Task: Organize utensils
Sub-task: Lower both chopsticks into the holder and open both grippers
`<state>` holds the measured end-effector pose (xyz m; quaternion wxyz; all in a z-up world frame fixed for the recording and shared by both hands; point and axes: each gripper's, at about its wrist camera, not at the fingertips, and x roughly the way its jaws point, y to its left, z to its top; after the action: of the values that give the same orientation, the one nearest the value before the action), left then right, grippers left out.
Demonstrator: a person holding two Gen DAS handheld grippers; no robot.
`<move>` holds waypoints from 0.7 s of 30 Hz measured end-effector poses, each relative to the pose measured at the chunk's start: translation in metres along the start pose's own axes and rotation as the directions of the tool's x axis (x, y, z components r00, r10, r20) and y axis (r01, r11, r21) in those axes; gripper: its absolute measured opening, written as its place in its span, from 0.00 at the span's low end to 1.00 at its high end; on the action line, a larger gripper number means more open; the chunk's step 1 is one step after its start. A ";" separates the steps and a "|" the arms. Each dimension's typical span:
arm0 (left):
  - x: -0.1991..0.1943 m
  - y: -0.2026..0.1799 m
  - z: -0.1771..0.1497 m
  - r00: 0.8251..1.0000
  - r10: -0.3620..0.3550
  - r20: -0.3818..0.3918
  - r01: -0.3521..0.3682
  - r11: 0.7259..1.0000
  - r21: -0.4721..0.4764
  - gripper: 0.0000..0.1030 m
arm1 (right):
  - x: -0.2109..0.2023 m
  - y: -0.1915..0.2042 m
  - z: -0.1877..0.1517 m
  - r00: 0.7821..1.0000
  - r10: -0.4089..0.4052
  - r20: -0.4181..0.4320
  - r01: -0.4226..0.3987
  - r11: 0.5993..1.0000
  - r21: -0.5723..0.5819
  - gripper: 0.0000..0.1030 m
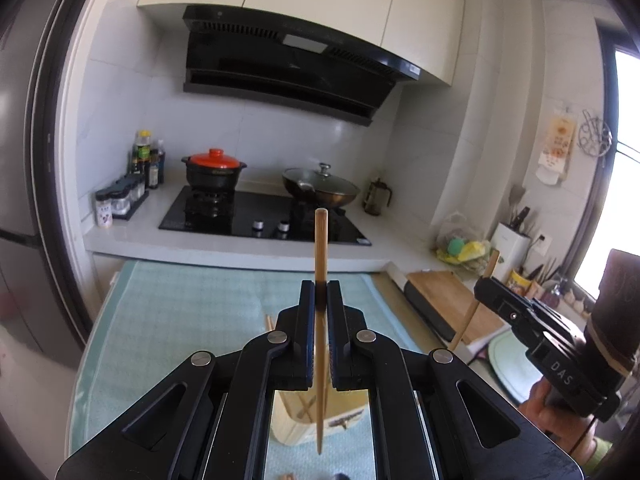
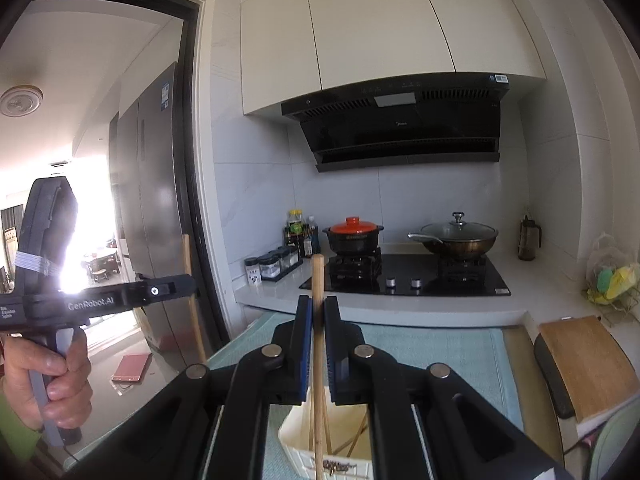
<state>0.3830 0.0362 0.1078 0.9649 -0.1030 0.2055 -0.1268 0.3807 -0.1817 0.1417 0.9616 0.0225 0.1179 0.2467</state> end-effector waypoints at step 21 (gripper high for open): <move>0.153 0.029 -0.063 0.964 0.073 -0.256 -0.086 0.995 -0.043 0.05 | 0.172 -0.045 -0.083 0.955 0.067 -0.288 -0.034 0.992 0.118 0.07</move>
<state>0.4975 0.0108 -0.0123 0.9318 -0.1033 0.3348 -0.0947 0.5278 -0.1398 0.0195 0.9243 0.0426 0.2714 0.2648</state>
